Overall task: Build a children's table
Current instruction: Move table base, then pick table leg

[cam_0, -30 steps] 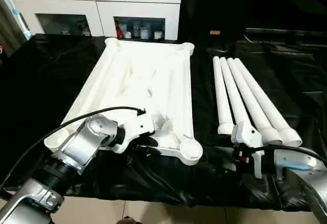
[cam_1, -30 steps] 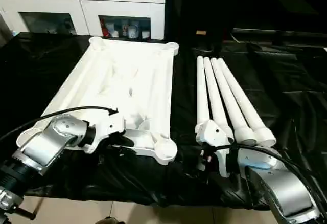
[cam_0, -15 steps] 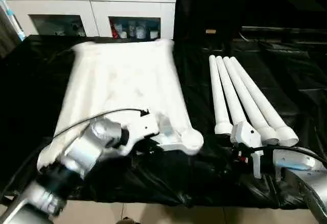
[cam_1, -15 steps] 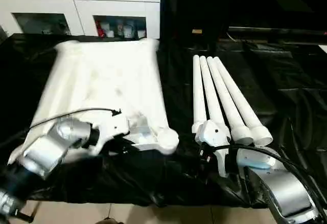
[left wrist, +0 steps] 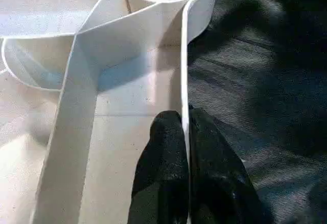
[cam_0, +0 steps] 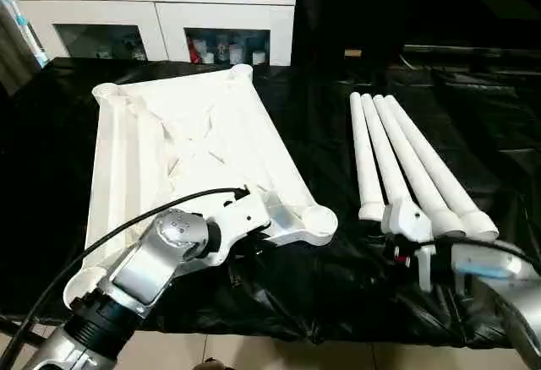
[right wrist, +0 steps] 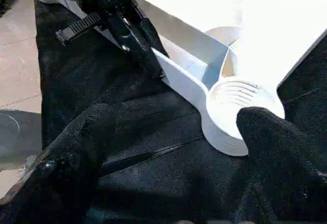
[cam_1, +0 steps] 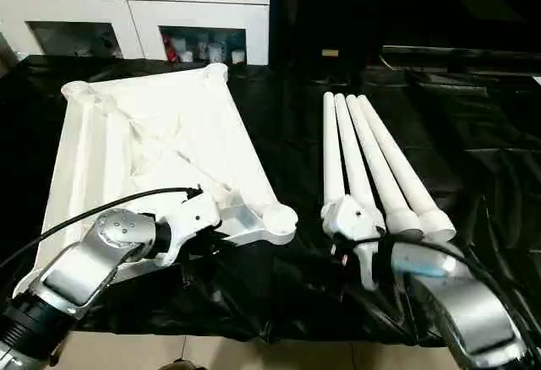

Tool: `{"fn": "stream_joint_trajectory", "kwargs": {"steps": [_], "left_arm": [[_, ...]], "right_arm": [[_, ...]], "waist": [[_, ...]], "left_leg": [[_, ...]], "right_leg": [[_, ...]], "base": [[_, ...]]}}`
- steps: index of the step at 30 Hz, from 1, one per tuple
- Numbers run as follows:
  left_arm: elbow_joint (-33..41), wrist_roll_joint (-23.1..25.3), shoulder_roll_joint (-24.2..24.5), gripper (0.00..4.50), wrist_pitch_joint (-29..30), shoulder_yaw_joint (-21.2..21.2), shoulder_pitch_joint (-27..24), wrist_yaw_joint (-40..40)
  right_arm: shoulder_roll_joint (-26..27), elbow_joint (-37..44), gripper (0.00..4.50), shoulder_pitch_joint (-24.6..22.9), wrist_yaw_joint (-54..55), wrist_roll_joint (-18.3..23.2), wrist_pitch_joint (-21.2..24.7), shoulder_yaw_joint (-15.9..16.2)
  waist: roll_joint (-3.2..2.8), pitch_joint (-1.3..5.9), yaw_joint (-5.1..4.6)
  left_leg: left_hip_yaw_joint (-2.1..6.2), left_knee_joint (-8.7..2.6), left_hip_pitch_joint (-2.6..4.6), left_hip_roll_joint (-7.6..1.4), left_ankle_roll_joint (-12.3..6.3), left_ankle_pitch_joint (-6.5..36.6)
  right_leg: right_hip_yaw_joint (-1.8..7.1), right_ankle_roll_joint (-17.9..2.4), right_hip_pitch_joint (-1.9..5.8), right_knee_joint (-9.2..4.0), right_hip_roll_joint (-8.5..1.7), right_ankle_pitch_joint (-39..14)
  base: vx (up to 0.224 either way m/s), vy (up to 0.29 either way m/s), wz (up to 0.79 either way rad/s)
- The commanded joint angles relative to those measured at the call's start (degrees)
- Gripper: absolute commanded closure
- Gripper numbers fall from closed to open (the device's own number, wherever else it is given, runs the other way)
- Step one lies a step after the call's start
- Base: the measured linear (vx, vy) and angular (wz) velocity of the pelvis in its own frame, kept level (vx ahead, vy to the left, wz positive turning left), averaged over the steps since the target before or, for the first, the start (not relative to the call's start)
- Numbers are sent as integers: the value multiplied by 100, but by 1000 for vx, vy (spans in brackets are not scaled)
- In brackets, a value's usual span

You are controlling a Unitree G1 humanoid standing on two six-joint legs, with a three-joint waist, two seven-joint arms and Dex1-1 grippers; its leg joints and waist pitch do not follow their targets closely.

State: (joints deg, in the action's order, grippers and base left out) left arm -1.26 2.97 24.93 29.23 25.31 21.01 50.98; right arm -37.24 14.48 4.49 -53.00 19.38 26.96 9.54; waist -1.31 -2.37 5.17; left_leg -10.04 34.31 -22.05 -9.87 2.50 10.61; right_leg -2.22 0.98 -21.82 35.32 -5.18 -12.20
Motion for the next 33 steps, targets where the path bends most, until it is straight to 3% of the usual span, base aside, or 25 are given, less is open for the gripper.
{"fn": "stream_joint_trajectory", "kwargs": {"steps": [1,7,13,18,23,26,27,29,32,33], "left_arm": [[-23,-155,-18,405,-82,-139,-41,-57],[212,-284,296,371,-294,-242,-116,283],[381,-420,611,330,-642,-452,-180,556],[425,-580,543,330,-808,-714,-90,401],[647,-653,414,330,-771,-797,-86,286],[687,-640,387,330,-804,-750,-123,283],[689,-649,383,301,-794,-747,-123,288],[833,-869,386,294,-525,-752,-141,444],[994,-1007,389,274,-329,-769,-164,528],[1004,-963,384,260,-363,-771,-159,488]], "right_arm": [[12,-48,24,67,53,-46,20,-60],[26,-18,24,89,76,82,114,-177],[351,-16,12,463,436,506,615,-513],[964,-706,12,1152,1475,204,869,-697],[1886,-1881,12,2149,3128,-100,1425,-1040],[2068,-2320,12,2458,3570,-246,1488,-1099],[2078,-2358,0,2484,3598,-251,1500,-1103],[2203,-2664,0,2673,3864,-307,1579,-1206],[2317,-3018,0,2894,4179,-461,1708,-1278],[2315,-3129,0,2962,4342,-564,1754,-1263]], "waist": [[78,298,22],[81,298,18],[68,290,8],[71,302,-28],[66,330,-37],[83,329,-45],[67,335,-33],[108,335,-31],[85,333,-32],[120,329,-35]], "left_leg": [[109,-441,91,-297,-271,1034],[112,-447,94,-298,-276,1077],[102,-459,118,-297,-216,1108],[82,-455,126,-265,5,1078],[66,-440,134,-248,155,894],[55,-442,118,-234,209,793],[55,-438,130,-236,221,765],[46,-436,118,-237,212,714],[35,-433,128,-228,250,687],[39,-438,116,-229,252,701]], "right_leg": [[193,-1191,182,-421,-307,-820],[190,-1221,178,-420,-300,-798],[190,-1247,149,-407,-293,-868],[187,-1277,124,-381,-279,-928],[186,-1290,122,-338,-263,-721],[187,-1226,136,-320,-243,-560],[185,-1199,137,-312,-245,-502],[194,-1172,150,-300,-247,-379],[188,-1219,136,-298,-239,-378],[187,-1199,157,-296,-241,-391]], "base": [[0,0,0],[0,0,0],[0,0,0],[0,0,0],[0,0,0],[0,0,0],[0,0,0],[0,0,0],[0,0,0],[0,0,0]]}}
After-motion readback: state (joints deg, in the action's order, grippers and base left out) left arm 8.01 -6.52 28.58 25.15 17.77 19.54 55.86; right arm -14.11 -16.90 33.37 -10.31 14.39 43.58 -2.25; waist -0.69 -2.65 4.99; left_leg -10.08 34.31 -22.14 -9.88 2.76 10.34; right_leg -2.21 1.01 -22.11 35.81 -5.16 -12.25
